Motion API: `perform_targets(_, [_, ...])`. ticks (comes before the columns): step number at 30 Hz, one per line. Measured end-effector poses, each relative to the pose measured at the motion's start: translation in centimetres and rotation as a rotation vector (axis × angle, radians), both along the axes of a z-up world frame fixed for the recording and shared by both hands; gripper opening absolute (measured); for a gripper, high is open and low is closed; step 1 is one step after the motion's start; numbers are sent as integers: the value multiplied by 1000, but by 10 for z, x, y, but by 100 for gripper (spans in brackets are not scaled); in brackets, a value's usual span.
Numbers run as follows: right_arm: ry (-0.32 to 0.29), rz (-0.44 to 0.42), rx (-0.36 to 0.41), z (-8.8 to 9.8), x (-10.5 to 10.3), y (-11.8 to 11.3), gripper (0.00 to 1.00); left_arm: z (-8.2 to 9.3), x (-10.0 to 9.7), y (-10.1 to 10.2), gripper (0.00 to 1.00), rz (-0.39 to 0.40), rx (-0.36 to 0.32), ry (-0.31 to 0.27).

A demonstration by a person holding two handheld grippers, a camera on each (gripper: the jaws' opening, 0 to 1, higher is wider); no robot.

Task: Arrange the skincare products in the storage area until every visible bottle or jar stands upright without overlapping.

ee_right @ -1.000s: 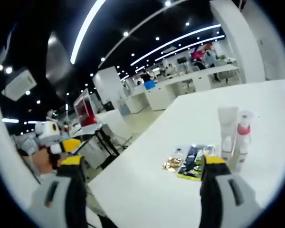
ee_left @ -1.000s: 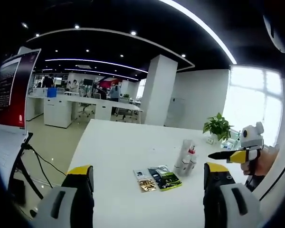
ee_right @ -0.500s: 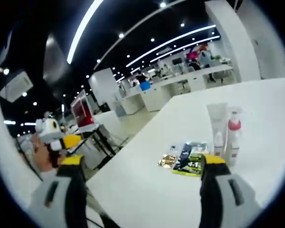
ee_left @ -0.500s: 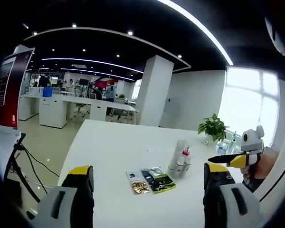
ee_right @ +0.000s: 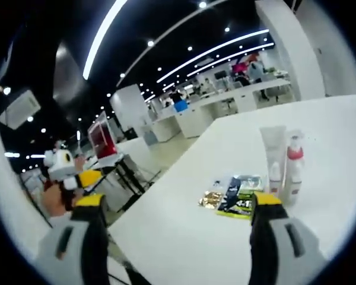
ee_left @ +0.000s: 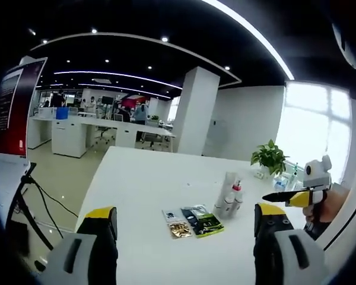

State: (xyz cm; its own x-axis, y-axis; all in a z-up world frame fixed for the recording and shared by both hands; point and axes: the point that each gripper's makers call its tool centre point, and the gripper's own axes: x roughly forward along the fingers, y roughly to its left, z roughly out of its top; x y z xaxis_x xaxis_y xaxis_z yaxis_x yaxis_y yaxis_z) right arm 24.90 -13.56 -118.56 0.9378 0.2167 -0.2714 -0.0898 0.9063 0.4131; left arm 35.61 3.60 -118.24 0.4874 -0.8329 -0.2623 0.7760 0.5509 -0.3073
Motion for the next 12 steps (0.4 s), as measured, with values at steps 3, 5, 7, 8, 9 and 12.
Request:
perform_targets(3, [-5, 5, -11, 3, -1, -1, 99, 5, -1, -3, 99, -5, -5, -9])
perform_targets(5, [-6, 2, -15, 3, -2, -3, 99, 7, -4, -6, 99, -18, 1, -20])
perform_targets(7, [2, -9, -10, -1, -4, -7, 99, 5, -6, -7, 99, -25, 10, -17])
perform_targets(8, [1, -15, -6, -1, -4, -8, 99, 4, -6, -7, 99, -26, 11, -16])
perform_targets(9, [2, -18, -4, -2, -4, -8, 99, 2, -5, -6, 99, -28, 13, -13])
perform_targets(12, [5, -16, -2, -2, -4, -7, 99, -2, -4, -7, 99, -24, 23, -4])
